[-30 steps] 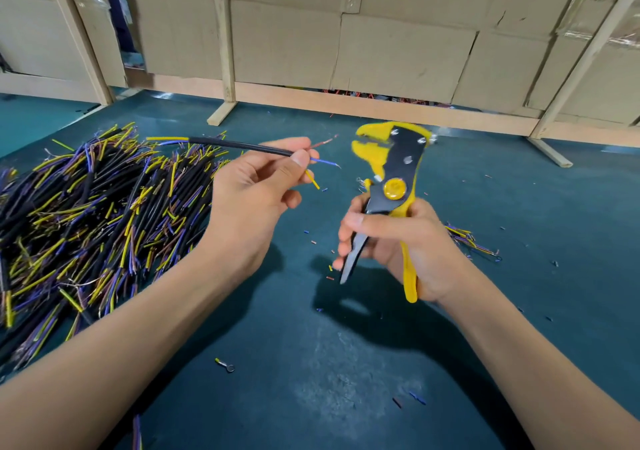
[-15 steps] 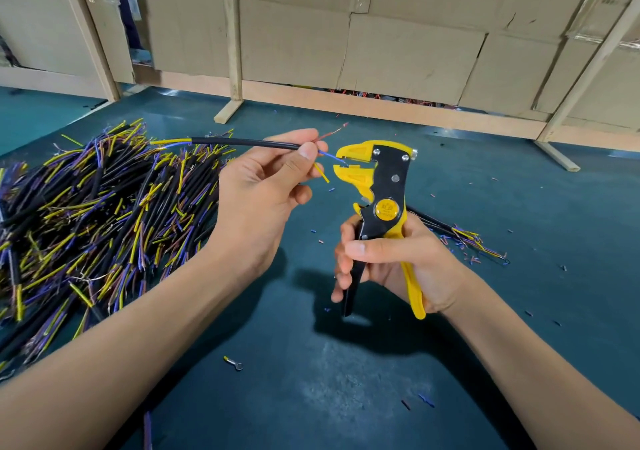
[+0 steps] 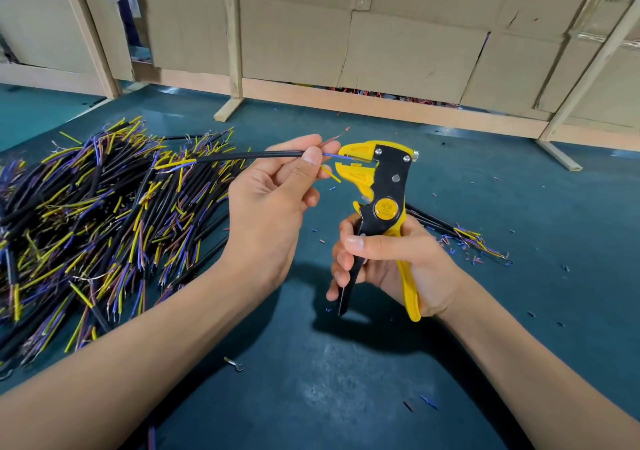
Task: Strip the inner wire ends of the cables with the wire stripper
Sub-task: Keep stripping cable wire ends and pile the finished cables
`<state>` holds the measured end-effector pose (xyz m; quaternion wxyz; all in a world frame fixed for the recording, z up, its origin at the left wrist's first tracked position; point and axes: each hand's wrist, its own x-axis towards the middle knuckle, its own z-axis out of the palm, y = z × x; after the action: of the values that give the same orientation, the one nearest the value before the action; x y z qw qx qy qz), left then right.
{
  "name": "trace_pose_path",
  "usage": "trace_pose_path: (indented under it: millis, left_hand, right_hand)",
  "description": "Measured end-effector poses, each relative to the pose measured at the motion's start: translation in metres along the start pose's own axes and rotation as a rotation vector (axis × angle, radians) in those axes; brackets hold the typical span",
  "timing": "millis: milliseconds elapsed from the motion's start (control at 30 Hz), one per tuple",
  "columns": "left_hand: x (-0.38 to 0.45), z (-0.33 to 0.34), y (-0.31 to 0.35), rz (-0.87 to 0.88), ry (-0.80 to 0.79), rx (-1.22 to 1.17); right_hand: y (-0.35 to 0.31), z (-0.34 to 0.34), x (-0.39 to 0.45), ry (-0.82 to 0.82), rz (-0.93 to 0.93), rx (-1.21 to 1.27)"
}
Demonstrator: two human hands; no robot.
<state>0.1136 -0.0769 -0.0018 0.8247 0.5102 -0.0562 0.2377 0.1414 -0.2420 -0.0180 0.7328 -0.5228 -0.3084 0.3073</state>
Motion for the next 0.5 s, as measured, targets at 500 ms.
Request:
trace_pose_path:
  millis: [500]
  left_hand:
    - [0.0030,-0.0045,-0.0030,0.097,-0.061,0.101]
  right_hand:
    - [0.0105,0.0051,0.0053,0.038,-0.044,0.048]
